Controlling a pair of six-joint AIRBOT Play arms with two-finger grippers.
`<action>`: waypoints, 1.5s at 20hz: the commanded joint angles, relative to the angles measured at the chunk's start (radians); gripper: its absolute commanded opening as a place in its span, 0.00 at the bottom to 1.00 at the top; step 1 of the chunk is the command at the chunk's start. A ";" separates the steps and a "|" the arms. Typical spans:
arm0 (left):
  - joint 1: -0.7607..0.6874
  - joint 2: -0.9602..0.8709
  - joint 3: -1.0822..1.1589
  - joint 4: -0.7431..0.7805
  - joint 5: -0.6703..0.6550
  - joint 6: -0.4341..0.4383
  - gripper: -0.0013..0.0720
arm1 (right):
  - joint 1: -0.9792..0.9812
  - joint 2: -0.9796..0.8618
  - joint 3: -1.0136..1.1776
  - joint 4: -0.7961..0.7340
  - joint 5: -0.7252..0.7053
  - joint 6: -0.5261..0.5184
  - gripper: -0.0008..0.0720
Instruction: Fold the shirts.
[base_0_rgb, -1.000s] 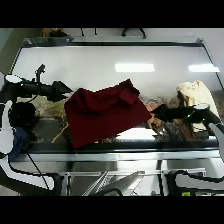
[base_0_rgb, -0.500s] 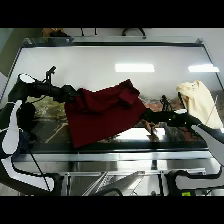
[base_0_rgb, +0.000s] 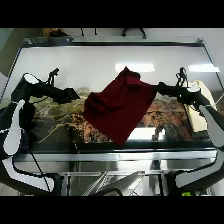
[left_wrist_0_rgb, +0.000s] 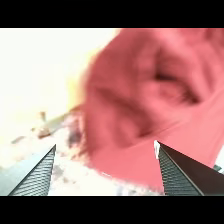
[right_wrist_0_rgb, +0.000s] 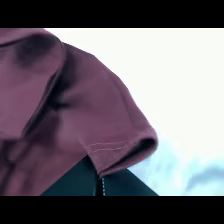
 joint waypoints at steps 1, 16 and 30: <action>-0.017 0.000 0.000 -0.006 -0.029 -0.010 0.98 | -0.033 -0.198 0.266 -0.005 0.063 -0.004 0.04; -0.202 0.000 0.000 -0.007 -0.039 -0.038 0.98 | -0.299 0.049 -0.029 -0.289 0.606 0.336 0.37; -0.337 0.000 0.000 -0.005 0.006 -0.074 0.98 | 0.220 0.453 -0.781 -0.187 0.214 0.439 0.53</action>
